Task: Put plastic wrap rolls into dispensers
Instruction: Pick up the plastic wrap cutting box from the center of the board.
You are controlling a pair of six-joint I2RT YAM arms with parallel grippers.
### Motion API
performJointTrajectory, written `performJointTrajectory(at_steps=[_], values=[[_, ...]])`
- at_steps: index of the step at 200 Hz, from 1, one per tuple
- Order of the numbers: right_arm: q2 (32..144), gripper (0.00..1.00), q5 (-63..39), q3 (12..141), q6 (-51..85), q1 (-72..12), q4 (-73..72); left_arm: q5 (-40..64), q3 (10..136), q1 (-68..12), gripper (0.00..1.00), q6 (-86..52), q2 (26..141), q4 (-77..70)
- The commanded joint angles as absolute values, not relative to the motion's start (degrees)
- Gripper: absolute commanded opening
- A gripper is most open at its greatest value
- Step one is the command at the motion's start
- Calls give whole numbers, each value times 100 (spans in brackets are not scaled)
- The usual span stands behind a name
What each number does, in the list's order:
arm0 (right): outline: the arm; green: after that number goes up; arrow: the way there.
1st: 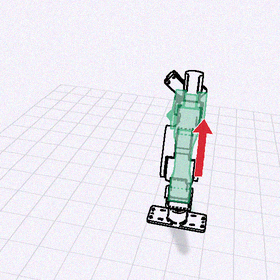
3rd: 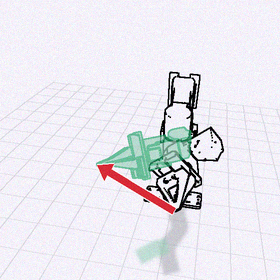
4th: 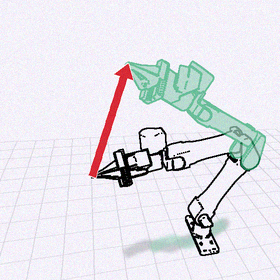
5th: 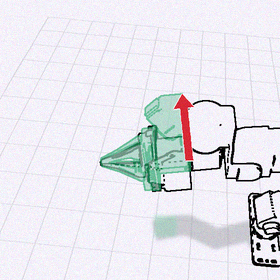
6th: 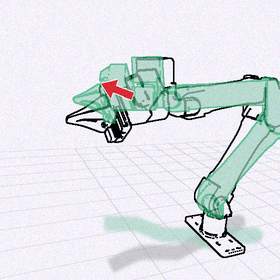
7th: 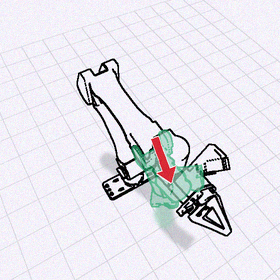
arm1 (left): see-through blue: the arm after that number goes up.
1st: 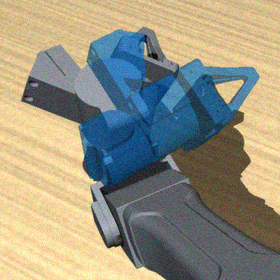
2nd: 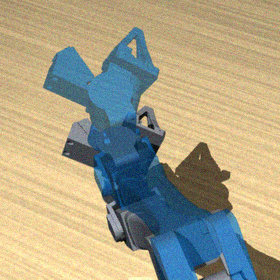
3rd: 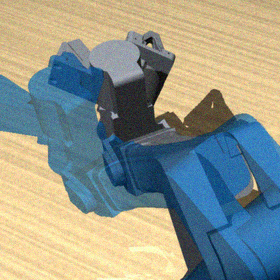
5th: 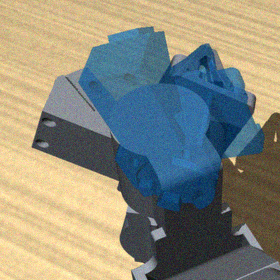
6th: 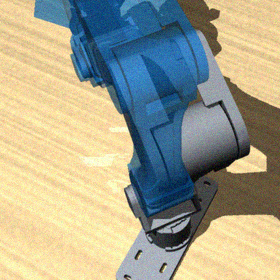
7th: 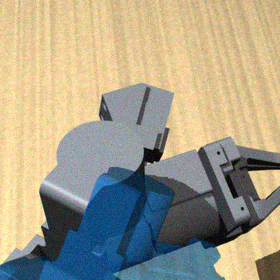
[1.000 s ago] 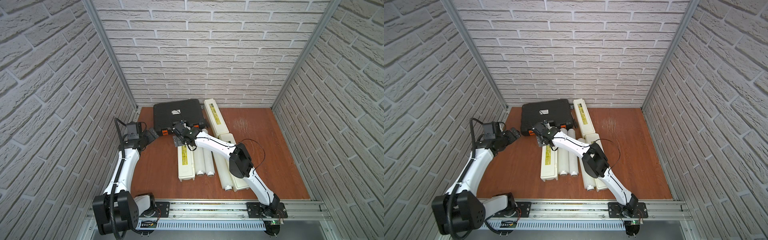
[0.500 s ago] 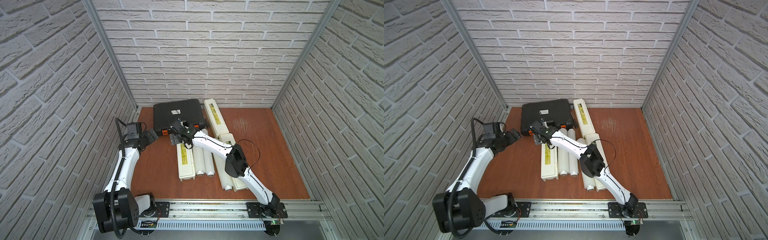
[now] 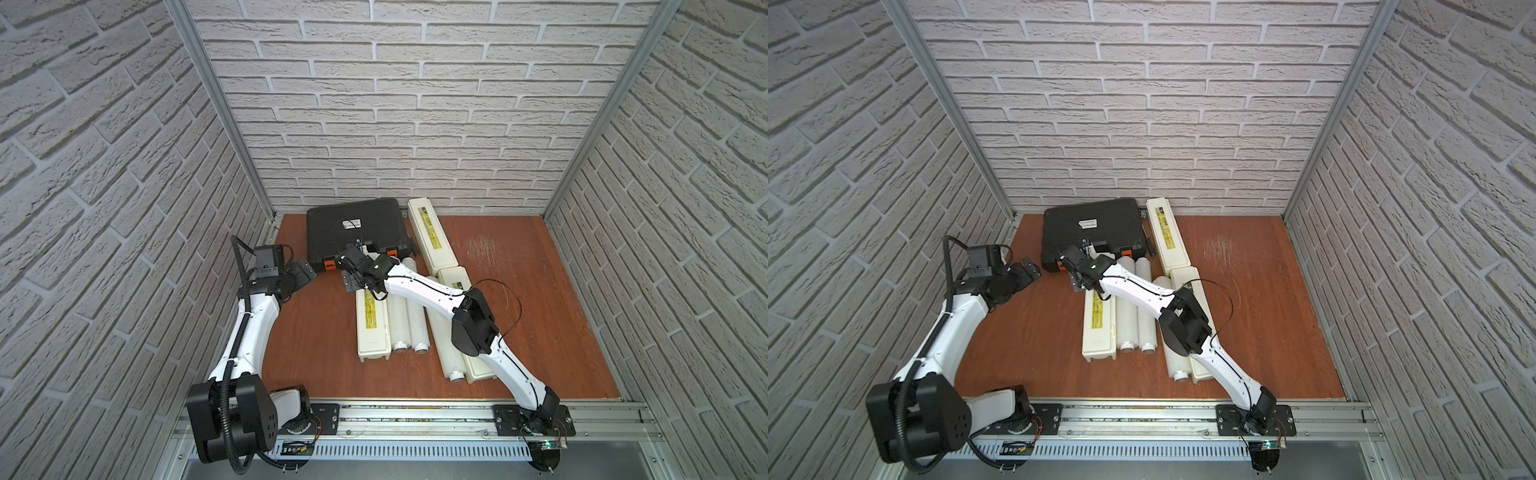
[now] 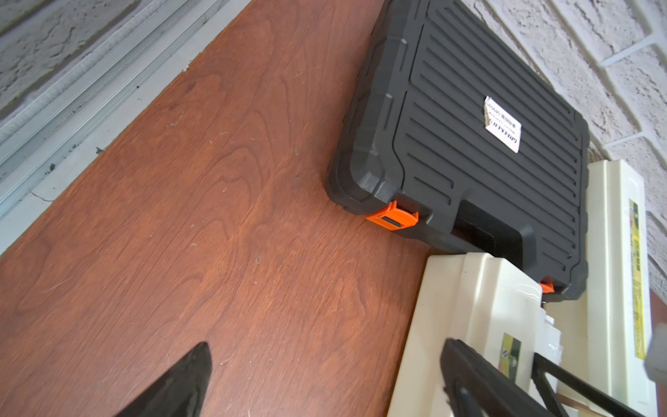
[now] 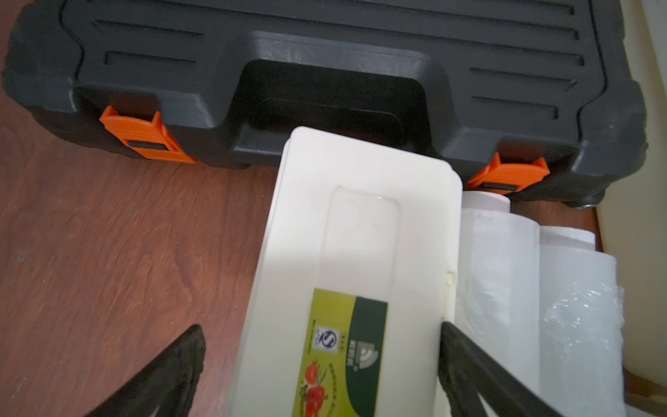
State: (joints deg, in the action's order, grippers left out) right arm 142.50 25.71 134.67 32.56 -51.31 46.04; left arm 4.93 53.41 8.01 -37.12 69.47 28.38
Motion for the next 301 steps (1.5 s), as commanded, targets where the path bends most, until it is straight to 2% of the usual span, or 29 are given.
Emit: performJointTrajectory(at_steps=[1, 59, 110, 213, 241, 301], values=[[14169, 100, 2802, 13526, 3335, -5074, 4777, 396, 5555, 844, 98, -3656, 7013, 2820], [13737, 100, 2746, 13326, 3416, -5078, 4625, 425, 5564, 844, 98, -3653, 7113, 2802], [13544, 100, 2295, 13316, 3789, -4843, 4737, 1072, 5609, 844, 98, -3660, 7535, 2742], [14226, 100, 919, 13523, 4228, -4683, 4417, 976, 5774, 844, 98, -3587, 7890, 2828], [14623, 100, 1037, 14152, 4142, -4702, 4954, 971, 5792, 844, 98, -3534, 7944, 2862], [14772, 100, 1623, 14283, 3727, -4957, 5107, 905, 5792, 844, 98, -3498, 7972, 2865]])
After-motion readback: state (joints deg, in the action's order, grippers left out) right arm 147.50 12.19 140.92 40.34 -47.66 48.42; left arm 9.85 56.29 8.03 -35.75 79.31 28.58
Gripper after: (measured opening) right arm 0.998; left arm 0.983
